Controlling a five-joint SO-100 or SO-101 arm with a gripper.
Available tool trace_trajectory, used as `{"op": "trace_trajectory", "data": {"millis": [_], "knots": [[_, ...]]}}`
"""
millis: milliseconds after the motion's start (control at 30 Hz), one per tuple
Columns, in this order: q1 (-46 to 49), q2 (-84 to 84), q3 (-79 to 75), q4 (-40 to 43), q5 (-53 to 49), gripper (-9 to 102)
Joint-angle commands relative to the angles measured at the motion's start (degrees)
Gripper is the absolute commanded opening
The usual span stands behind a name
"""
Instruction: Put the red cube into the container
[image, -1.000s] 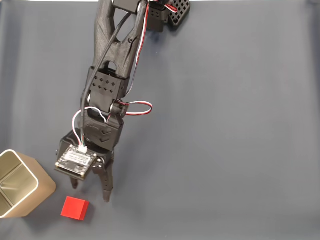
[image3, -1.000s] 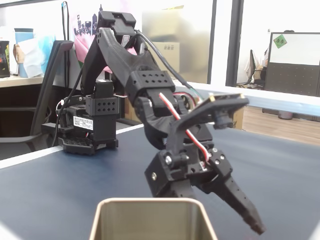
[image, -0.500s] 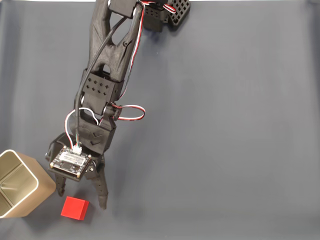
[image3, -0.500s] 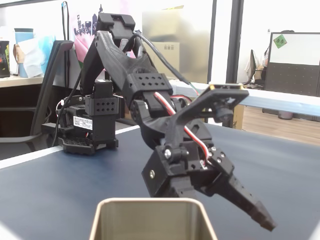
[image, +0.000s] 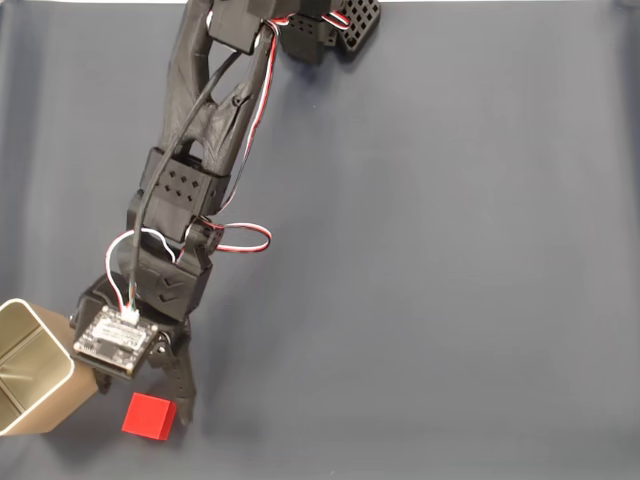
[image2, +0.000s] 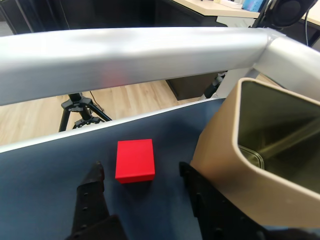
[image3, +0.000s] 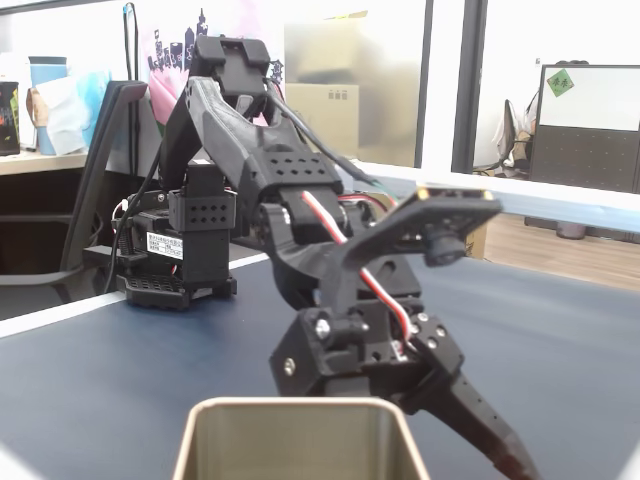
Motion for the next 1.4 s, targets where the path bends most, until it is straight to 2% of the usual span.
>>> {"op": "trace_trajectory", "data": {"millis": [0,567,900,1367], "knots": [[0.18,0.35,-5.36,2.46,1.23,34],[-3.34,-4.22,-13.36,8.7,6.5,31],[-3.34,-4.66,-13.45,8.79,5.54,29],[-3.69,-3.78,-13.62,12.66,5.8,10]]}}
